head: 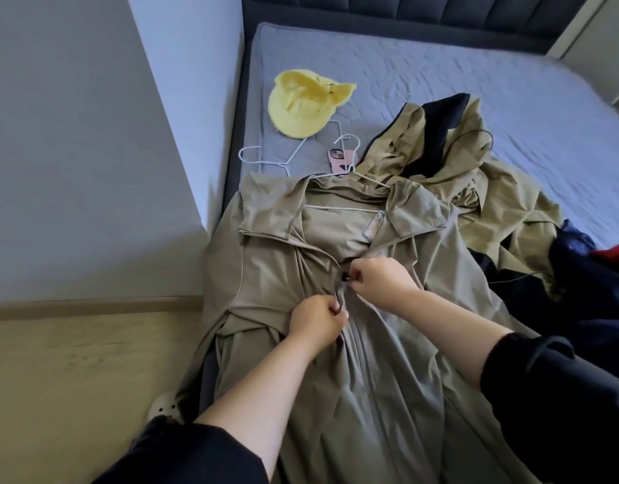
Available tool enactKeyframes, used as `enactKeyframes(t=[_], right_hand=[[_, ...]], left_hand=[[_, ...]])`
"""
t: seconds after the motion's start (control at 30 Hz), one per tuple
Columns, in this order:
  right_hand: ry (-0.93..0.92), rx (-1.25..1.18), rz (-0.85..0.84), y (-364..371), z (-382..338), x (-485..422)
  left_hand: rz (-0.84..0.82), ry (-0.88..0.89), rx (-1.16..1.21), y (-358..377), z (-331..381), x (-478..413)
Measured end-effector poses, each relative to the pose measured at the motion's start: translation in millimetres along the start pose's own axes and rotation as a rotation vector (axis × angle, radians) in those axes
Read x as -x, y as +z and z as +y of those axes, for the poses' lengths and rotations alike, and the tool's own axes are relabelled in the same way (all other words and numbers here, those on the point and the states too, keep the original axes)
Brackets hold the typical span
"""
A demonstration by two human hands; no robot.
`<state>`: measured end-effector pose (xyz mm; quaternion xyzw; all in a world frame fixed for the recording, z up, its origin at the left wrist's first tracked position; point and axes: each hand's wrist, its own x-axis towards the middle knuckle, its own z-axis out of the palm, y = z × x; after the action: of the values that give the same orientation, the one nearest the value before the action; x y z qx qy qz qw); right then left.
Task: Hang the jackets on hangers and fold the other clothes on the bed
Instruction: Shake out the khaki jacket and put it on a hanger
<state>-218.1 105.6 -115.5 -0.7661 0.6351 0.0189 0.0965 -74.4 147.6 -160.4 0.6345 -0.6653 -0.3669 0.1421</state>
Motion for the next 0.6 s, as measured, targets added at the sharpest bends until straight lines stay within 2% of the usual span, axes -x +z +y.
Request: enactKeyframes(t=[0.23,0.4,0.6], right_hand=[[-0.066,0.039,0.069,5,-11,0],[-0.117,0.151,0.094,0,-13,-3],[0.036,-0.045,0.23,-21,-10,-14]], left_hand=[[-0.028,0.023,0.0,-7,2,6],[-0.054,0.053,-0.006,-10,1,9],[-0.067,0.108,-0.019,-18,-2,5]])
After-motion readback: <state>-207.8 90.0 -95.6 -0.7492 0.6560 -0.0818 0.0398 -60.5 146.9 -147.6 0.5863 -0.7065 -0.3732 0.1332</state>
